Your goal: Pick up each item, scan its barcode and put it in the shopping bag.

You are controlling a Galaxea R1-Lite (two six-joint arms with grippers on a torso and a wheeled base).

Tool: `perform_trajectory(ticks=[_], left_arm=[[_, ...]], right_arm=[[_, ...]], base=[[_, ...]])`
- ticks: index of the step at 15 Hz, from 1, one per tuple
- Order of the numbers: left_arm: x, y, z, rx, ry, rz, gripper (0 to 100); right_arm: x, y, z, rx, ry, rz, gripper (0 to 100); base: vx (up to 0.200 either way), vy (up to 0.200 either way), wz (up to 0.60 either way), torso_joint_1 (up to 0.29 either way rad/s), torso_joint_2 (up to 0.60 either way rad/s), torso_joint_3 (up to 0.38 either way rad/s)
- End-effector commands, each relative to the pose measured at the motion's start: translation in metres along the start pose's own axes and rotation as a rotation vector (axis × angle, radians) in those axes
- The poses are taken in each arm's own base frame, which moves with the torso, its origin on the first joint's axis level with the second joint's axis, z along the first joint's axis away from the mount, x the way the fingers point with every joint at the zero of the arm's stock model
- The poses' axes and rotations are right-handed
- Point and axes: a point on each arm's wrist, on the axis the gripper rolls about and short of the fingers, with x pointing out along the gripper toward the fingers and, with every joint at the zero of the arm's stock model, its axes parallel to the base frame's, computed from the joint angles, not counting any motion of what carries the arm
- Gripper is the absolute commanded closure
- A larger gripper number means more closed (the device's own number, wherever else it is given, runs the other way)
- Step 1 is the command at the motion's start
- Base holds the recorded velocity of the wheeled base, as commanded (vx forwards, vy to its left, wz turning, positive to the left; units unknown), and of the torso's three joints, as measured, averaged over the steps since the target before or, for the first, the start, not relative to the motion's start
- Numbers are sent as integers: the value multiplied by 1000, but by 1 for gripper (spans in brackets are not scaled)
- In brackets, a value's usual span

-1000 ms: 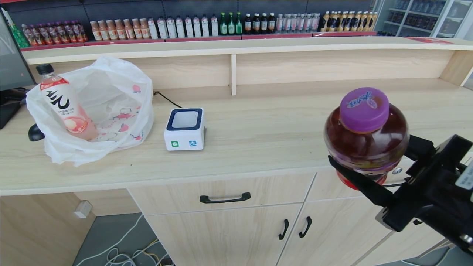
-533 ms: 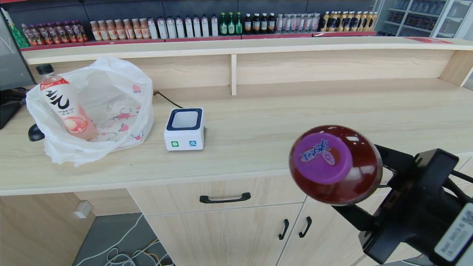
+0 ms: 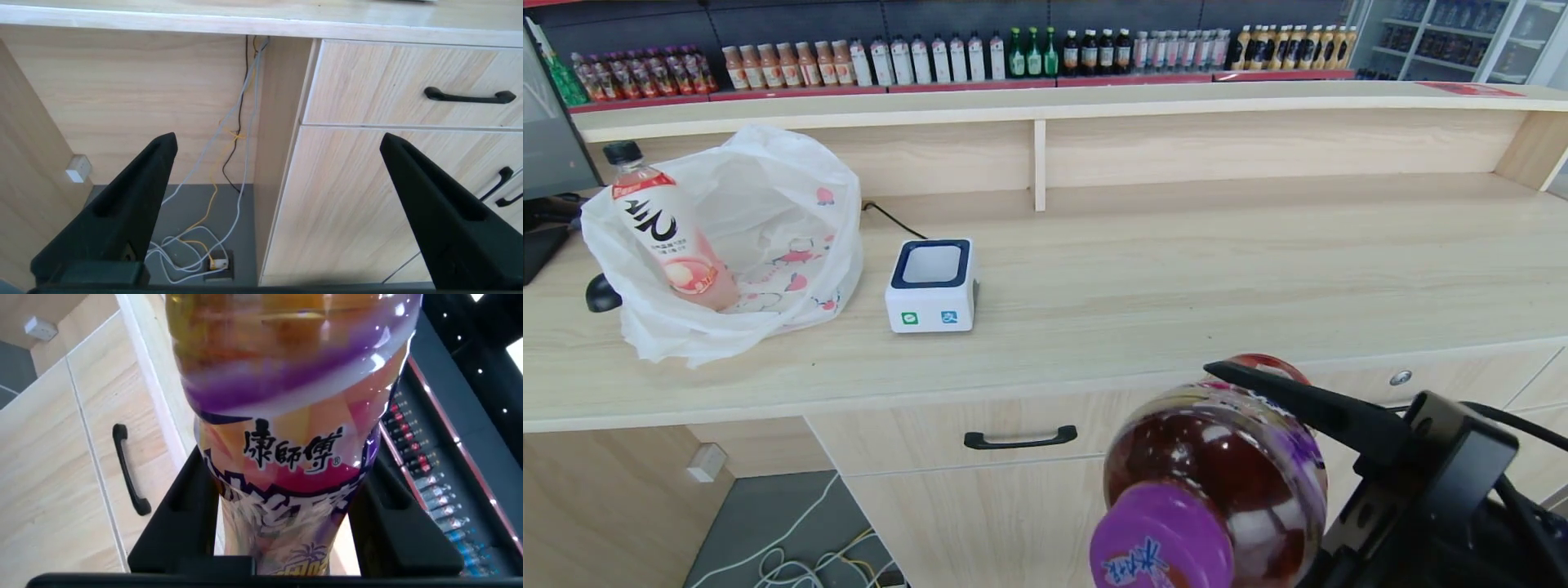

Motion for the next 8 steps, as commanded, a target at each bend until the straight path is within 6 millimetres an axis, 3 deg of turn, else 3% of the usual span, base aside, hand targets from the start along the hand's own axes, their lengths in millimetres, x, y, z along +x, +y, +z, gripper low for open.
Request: perform_trajectory(ticks=[1, 4, 8], left_arm=[[0, 0, 0, 0, -1, 0, 0], [0, 0, 0, 0, -1, 0, 0], [0, 0, 0, 0, -1, 0, 0]], right_arm=[[-3, 7, 1, -25, -11, 31, 100], [-8, 16, 0, -66, -19, 66, 100], [-2, 20, 1, -121, -29, 59, 100]], base=[[0, 0, 0, 0, 0, 0], [0, 0, 0, 0, 0, 0], [0, 0, 0, 0, 0, 0]])
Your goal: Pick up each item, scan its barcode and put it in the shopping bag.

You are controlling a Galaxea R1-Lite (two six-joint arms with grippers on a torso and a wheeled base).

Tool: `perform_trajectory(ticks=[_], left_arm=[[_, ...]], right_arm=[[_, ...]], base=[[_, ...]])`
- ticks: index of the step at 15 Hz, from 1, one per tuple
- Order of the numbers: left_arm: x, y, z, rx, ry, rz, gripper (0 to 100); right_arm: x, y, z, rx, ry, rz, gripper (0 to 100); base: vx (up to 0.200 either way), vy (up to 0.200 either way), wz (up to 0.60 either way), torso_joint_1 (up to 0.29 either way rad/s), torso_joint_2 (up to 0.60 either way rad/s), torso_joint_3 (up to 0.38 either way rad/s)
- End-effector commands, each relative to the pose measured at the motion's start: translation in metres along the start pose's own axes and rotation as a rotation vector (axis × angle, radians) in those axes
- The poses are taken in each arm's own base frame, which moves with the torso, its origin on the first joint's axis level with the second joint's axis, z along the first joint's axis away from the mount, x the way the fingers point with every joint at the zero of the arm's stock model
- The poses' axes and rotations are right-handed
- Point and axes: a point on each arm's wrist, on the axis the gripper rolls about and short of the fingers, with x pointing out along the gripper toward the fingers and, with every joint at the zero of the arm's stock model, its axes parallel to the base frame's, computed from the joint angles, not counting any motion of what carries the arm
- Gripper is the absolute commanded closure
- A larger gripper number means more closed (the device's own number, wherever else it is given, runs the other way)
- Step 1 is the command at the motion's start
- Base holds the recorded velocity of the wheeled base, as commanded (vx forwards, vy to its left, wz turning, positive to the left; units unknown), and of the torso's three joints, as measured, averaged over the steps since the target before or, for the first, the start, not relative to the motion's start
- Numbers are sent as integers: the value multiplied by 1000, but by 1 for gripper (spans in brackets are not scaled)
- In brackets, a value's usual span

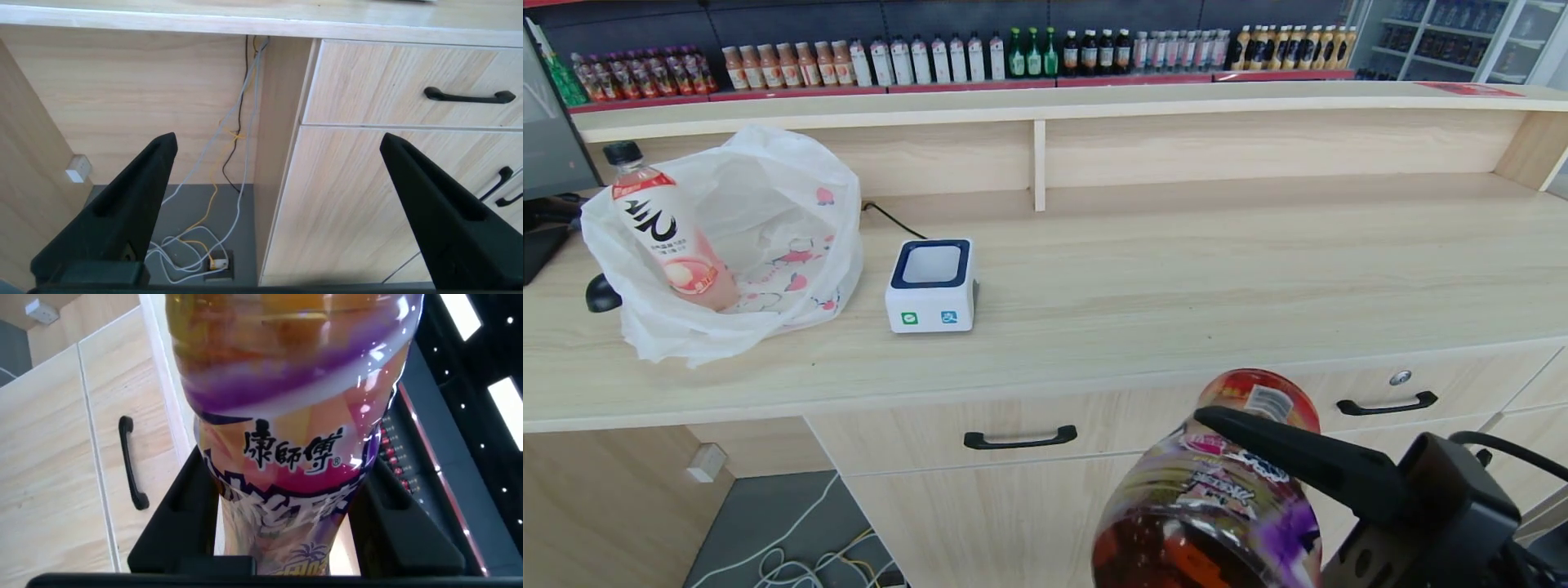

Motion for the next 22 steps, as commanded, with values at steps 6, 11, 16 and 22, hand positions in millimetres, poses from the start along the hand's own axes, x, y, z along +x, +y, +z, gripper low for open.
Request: perform_trajectory(ticks=[6, 11, 16, 22], left_arm=[[0, 0, 0, 0, -1, 0, 0], [0, 0, 0, 0, -1, 0, 0], [0, 0, 0, 0, -1, 0, 0], [0, 0, 0, 0, -1, 0, 0]], right_arm=[[12, 29, 12, -74, -84, 40, 100], [5, 35, 8, -110, -111, 57, 100], [5, 33, 4, -125, -92, 45, 100], [6, 31, 0, -124, -81, 16, 100]], base=[[0, 0, 0, 0, 0, 0], [0, 0, 0, 0, 0, 0], [0, 0, 0, 0, 0, 0], [0, 0, 0, 0, 0, 0]])
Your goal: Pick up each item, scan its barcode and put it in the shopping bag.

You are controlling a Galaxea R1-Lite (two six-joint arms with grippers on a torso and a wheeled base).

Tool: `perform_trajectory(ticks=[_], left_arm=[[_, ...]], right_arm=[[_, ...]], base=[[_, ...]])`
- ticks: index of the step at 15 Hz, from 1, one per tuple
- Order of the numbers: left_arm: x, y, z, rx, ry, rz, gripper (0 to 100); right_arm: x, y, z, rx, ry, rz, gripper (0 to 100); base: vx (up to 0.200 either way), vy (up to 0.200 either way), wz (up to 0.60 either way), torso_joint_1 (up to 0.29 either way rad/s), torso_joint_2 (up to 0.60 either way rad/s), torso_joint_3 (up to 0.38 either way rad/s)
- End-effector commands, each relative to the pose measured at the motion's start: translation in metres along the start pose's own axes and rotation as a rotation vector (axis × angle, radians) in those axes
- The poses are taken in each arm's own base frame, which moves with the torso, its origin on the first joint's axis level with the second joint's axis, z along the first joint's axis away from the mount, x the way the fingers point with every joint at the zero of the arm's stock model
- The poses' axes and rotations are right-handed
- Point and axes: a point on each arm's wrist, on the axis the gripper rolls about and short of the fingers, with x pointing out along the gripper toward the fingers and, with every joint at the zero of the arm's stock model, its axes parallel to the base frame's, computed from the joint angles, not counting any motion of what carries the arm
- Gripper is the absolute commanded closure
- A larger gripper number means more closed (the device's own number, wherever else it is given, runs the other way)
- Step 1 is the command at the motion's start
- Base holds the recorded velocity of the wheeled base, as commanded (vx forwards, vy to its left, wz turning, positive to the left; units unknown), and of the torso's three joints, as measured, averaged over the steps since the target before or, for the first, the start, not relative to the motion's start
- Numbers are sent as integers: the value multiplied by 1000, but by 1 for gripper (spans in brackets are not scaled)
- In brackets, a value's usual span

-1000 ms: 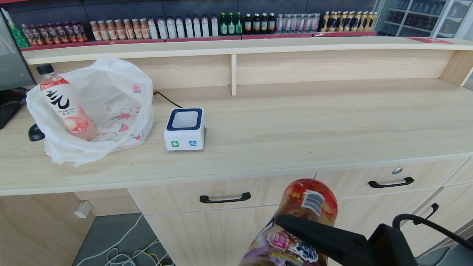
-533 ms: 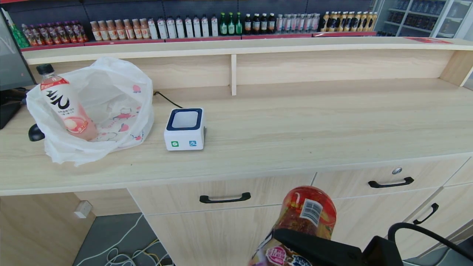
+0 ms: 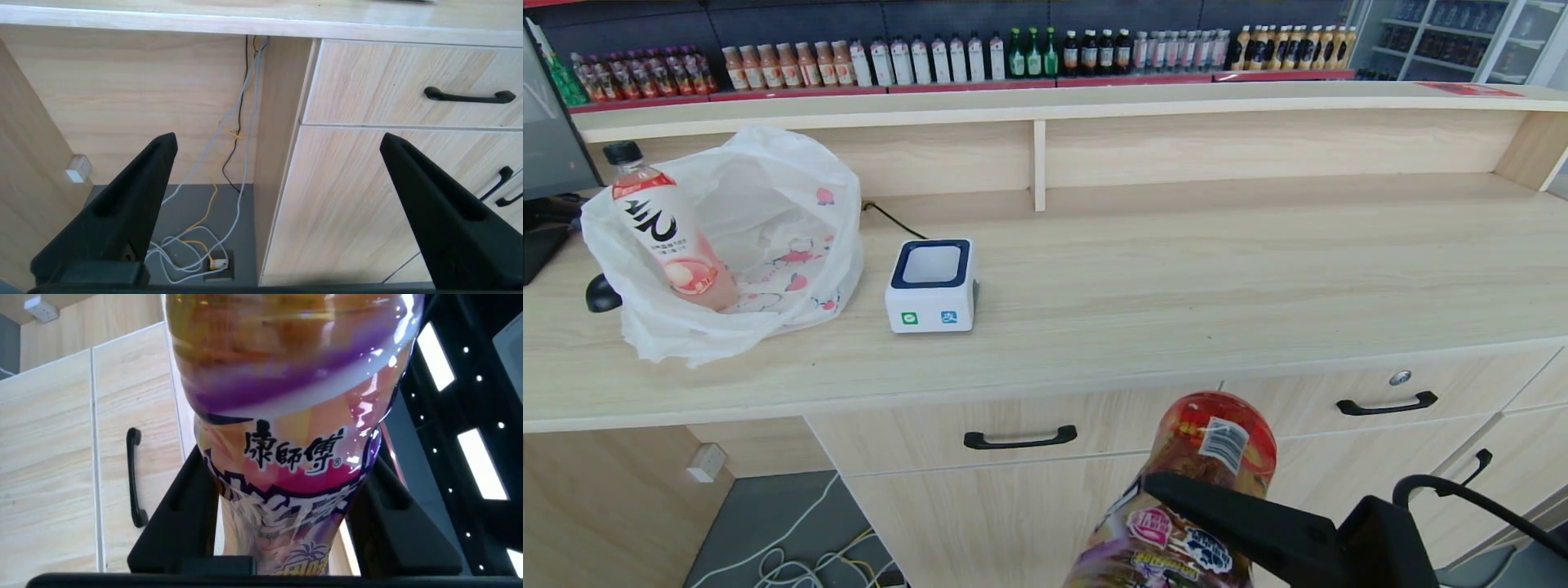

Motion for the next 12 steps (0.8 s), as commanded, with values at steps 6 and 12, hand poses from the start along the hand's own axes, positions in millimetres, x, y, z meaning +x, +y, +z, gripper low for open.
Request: perform_trajectory(ticks=[6, 12], left_arm=[[0, 0, 0, 0, -1, 0, 0], [0, 0, 0, 0, -1, 0, 0]], right_arm=[[0, 4, -1, 0, 6, 14, 100], [1, 2, -1, 25, 4, 7, 100]], base=[[0, 0, 0, 0, 0, 0], [0, 0, 0, 0, 0, 0]])
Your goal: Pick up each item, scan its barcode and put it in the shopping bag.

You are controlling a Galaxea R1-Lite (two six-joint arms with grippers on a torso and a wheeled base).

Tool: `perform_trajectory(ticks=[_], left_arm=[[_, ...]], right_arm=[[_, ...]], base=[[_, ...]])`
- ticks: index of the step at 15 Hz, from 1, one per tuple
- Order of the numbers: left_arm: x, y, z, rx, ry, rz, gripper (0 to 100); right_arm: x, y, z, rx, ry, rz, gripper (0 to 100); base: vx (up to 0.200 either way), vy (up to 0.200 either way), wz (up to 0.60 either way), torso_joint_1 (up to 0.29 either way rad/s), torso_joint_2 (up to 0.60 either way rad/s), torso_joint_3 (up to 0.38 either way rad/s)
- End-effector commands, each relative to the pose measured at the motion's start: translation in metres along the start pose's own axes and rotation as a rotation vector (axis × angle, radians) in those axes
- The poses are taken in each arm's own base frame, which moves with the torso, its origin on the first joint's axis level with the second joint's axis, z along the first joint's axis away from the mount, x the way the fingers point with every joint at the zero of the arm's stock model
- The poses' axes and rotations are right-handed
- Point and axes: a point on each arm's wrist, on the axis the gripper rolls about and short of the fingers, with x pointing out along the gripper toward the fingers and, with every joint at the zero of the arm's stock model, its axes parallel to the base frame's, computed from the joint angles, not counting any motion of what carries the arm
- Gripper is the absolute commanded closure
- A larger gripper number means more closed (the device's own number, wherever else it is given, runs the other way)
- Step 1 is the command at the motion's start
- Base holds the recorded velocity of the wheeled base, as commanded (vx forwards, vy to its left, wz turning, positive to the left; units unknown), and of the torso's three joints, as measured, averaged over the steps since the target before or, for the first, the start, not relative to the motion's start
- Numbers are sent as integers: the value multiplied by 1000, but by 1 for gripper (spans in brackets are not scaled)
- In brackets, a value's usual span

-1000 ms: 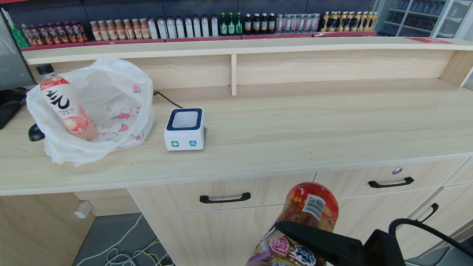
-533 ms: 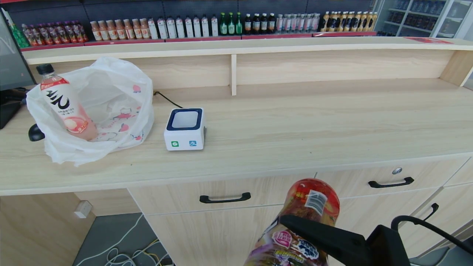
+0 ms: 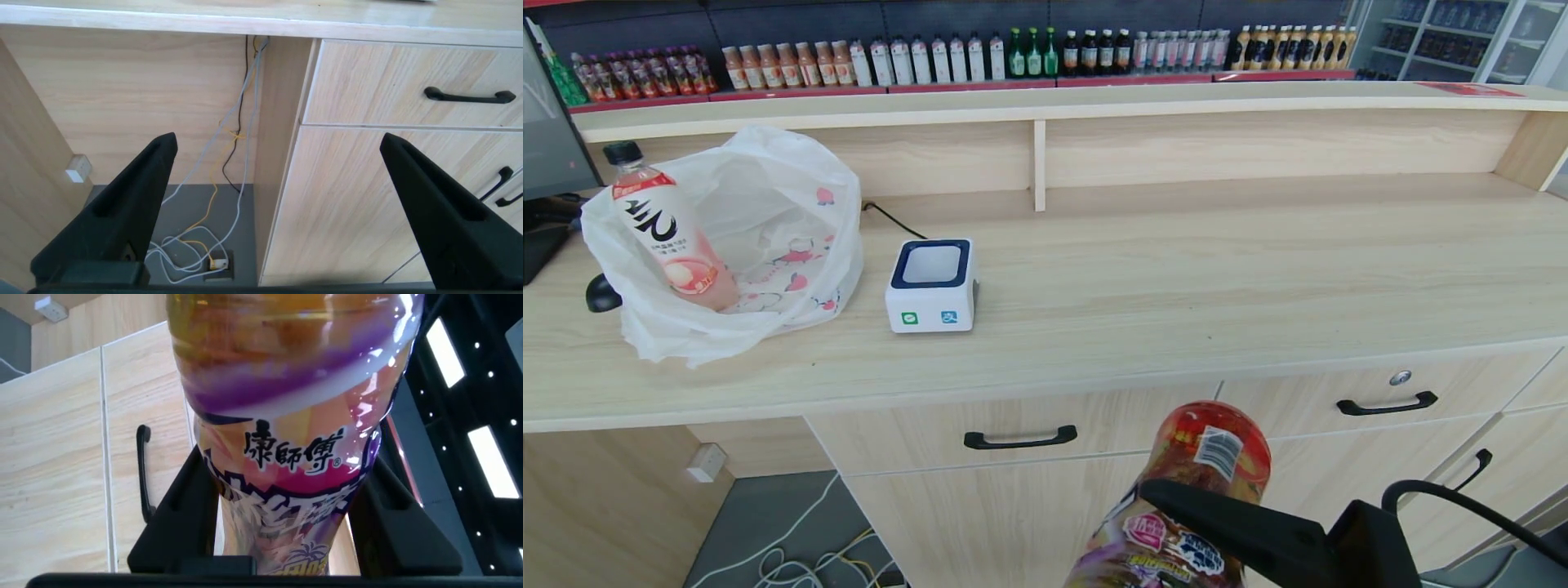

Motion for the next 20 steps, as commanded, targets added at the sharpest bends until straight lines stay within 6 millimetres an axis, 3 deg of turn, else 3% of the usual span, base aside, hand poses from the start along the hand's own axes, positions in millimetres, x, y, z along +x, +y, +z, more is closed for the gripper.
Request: perform_trajectory(ticks=[1, 4, 9, 12, 16, 20], left_arm=[[0, 0, 0, 0, -1, 1, 0], [0, 0, 0, 0, -1, 1, 0], [0, 0, 0, 0, -1, 1, 0], [0, 0, 0, 0, -1, 1, 0], [0, 0, 0, 0, -1, 1, 0], [0, 0, 0, 0, -1, 1, 0]], right_arm=[[1, -3, 1, 33, -4, -17, 100], [7, -23, 4, 136, -17, -156, 100], [11, -36, 5, 318, -42, -214, 100], [10, -42, -13, 421, 23, -264, 100], [15, -47, -22, 560, 33, -301, 100], [10, -51, -37, 800, 83, -373, 100]], base=[[0, 0, 0, 0, 0, 0], [0, 0, 0, 0, 0, 0], [0, 0, 0, 0, 0, 0], [0, 0, 0, 0, 0, 0], [0, 0, 0, 0, 0, 0], [0, 0, 0, 0, 0, 0]])
